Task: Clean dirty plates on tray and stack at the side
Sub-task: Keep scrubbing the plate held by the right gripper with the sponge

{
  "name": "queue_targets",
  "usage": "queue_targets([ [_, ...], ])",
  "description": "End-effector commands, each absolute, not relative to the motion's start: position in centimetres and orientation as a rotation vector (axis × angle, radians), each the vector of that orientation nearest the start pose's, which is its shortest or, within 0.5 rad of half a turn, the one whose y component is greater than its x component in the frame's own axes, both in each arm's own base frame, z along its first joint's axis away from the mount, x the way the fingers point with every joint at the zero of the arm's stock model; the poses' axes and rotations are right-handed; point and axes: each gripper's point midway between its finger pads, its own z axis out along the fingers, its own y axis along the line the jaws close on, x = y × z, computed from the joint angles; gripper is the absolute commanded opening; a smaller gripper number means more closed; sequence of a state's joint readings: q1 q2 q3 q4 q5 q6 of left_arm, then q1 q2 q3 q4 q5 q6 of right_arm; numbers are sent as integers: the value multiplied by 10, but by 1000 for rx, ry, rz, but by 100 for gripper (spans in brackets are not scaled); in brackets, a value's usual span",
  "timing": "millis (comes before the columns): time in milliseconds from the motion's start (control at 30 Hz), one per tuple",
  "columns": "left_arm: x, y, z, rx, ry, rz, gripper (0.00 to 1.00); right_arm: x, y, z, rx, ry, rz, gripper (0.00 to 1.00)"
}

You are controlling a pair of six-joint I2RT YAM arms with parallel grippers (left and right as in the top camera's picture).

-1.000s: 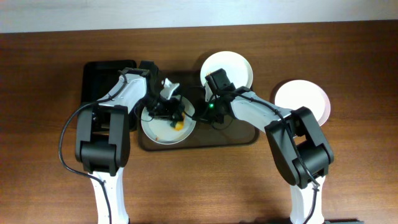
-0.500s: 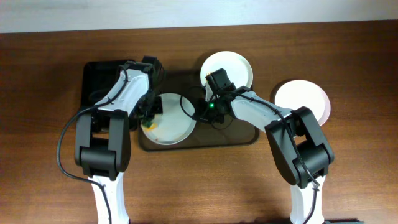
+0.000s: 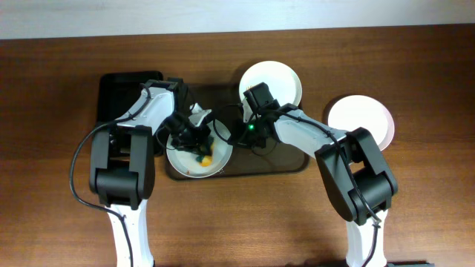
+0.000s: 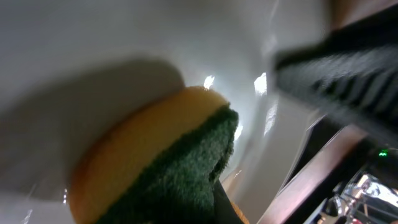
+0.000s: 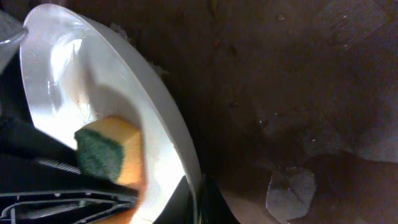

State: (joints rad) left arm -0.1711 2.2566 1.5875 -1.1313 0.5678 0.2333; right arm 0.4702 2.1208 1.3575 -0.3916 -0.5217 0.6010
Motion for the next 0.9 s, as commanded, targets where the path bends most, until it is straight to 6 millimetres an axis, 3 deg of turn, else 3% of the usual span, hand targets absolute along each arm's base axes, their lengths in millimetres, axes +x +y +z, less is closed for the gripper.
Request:
queue_targets([
  [0, 339, -154, -52, 628, 3172, -941, 0, 384, 278, 2, 100, 2904, 943, 4],
  [167, 371, -154, -61, 595, 3073, -835, 0, 384, 277, 2, 92, 2907, 940, 4],
  [233, 390, -135, -73, 361, 3131, -592, 0, 383, 277, 2, 93, 2910, 939, 4],
  [333, 403, -88, -85, 19, 3180, -121, 1, 383, 277, 1, 94, 2912, 937, 4],
  [433, 394, -32, -77, -239, 3152, 404, 0, 383, 276, 1, 96, 2912, 929, 4],
  [500, 384, -12, -67, -290, 3140, 606, 0, 383, 276, 1, 96, 2911, 928, 4],
  [733, 345, 15, -45, -333, 3200, 920, 0, 383, 276, 1, 96, 2911, 928, 4],
  [833, 333, 11, -43, -329, 3260, 911, 0, 383, 276, 1, 96, 2911, 928, 4],
  [867, 324, 3, -44, -302, 3343, 833, 1, 383, 276, 1, 96, 2911, 928, 4],
])
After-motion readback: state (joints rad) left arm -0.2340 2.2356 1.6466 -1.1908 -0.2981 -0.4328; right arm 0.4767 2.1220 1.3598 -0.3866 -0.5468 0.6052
